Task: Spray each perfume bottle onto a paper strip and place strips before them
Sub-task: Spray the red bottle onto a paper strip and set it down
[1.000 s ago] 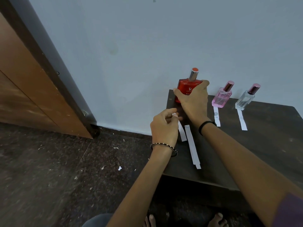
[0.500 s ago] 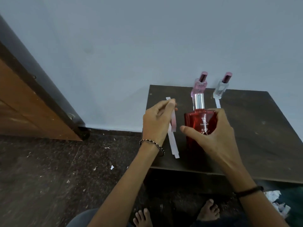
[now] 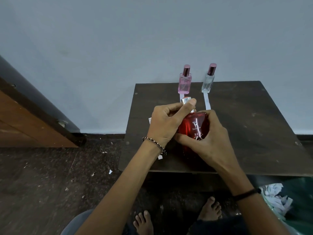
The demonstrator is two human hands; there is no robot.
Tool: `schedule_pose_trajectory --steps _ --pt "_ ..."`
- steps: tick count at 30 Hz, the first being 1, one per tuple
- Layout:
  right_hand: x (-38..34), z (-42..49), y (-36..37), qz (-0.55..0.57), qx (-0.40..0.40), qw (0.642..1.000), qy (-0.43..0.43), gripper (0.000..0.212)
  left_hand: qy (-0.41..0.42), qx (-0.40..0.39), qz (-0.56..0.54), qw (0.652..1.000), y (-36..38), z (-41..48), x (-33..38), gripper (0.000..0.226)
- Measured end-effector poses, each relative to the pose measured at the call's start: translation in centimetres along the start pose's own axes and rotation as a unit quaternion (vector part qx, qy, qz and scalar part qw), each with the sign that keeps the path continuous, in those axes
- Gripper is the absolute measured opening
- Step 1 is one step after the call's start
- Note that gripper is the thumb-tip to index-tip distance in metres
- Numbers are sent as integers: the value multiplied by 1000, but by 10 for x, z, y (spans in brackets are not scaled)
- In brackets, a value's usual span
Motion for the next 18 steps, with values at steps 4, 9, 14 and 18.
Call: schedule_pose_trajectory --steps 4,9,14,18 --pt "0 -2 -5 -32 14 999 1 80 -2 34 25 999 6 1 -3 31" --pt "-4 -4 -10 -95 51 994 -16 78 6 64 42 997 11 3 -3 31" --pt "-10 -4 -9 -150 79 985 -25 75 18 87 59 994 11 1 2 29" --pt "-10 -3 -9 -75 64 995 -21 75 8 48 22 999 4 4 4 32"
Point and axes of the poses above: each hand's wrist, its own z-axis towards the middle knuckle, its own y-axis out of the palm, x = y × z, the point moved 7 cm from there along z, towards the middle knuckle, and after that the axes turned 14 degrees about -x, right-handed, at the moved point
